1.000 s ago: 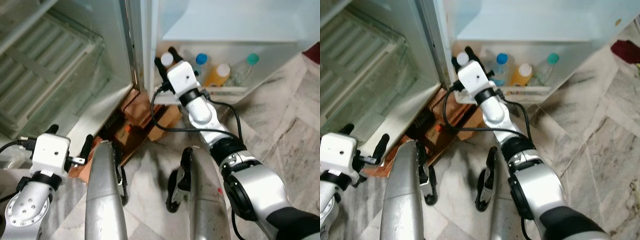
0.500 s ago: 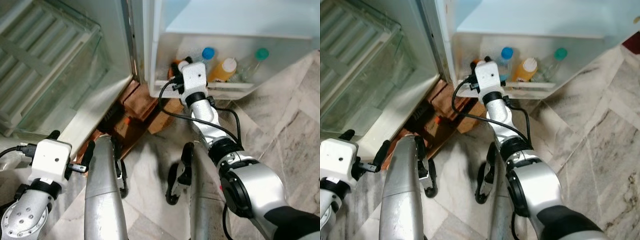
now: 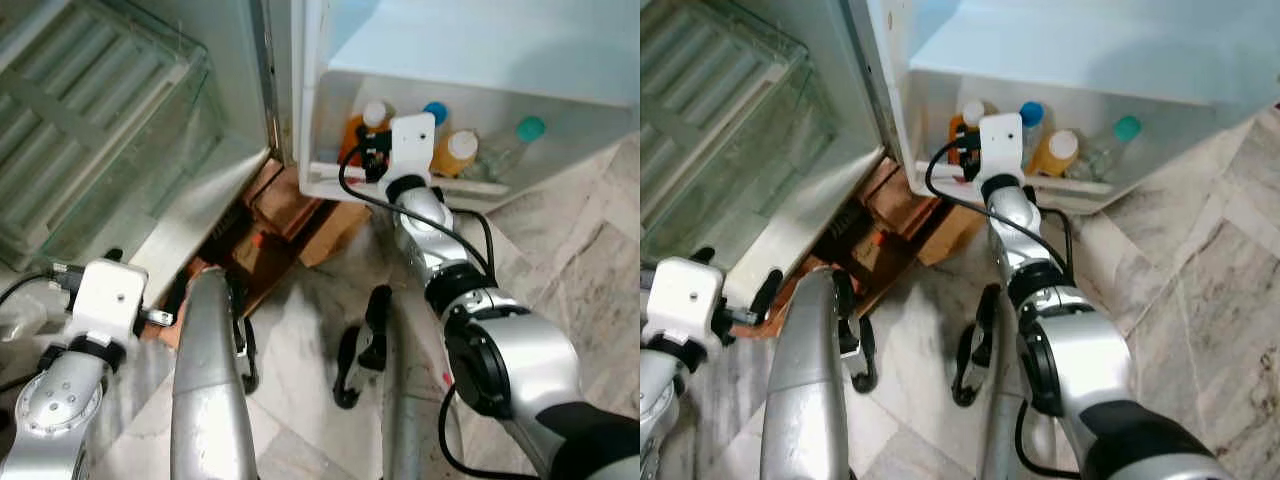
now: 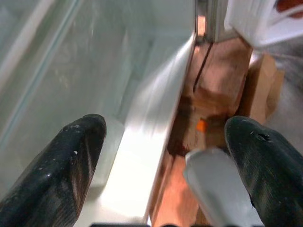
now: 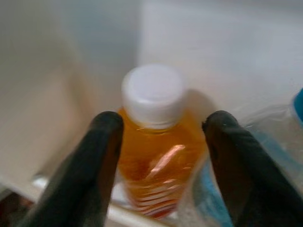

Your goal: Restocking fridge

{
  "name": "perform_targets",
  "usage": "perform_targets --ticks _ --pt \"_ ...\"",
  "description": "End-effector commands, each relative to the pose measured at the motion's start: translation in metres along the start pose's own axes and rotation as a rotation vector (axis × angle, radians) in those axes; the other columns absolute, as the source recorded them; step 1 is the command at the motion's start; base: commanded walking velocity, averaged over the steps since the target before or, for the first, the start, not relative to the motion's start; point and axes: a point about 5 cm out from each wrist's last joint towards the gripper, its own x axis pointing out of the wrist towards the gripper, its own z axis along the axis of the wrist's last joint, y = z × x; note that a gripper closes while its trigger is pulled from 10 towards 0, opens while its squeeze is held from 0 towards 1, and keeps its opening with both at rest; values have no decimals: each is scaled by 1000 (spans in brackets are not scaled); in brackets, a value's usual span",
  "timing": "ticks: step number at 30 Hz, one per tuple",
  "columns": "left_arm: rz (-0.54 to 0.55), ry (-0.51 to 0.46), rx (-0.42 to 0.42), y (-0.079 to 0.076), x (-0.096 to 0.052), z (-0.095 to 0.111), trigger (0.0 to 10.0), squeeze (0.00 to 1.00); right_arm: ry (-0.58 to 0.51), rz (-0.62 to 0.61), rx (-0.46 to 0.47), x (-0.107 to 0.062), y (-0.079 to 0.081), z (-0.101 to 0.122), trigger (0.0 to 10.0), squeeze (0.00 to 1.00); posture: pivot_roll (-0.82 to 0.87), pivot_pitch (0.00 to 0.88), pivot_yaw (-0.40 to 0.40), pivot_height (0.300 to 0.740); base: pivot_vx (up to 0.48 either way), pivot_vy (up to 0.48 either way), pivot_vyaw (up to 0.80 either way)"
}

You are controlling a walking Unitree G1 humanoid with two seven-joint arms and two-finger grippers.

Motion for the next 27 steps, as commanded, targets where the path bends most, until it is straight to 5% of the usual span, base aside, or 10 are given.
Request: perform_targets --ticks 1,12,20,21,22,23,27 --pt "2 40 10 2 1 -11 10000 0 43 46 42 -3 2 -9 10000 1000 197 398 -74 576 0 0 0" --pt "-3 -20 -17 -7 38 -13 10000 0 -10 319 26 -2 5 5 10000 1000 125 250 -92 576 0 0 0" --pt "-8 -62 -46 -13 66 -12 10000 0 -35 393 -19 -24 5 -13 10000 1000 68 132 -79 576 0 0 0" --pt "-4 -68 -56 -13 69 -12 10000 0 -40 382 -24 -29 3 -17 10000 737 61 114 -76 576 0 0 0" --pt "-2 -73 -62 -13 71 -12 10000 0 -44 377 -26 -33 2 -19 10000 737 61 114 -76 576 0 0 0" --pt "1 -79 -72 -13 75 -11 10000 0 -48 350 -30 -37 0 -22 10000 0 51 90 -70 576 0 0 0" --pt "0 -110 -84 -14 85 -6 10000 0 -77 218 52 -56 -10 -28 10000 0 36 56 -55 576 0 0 0"
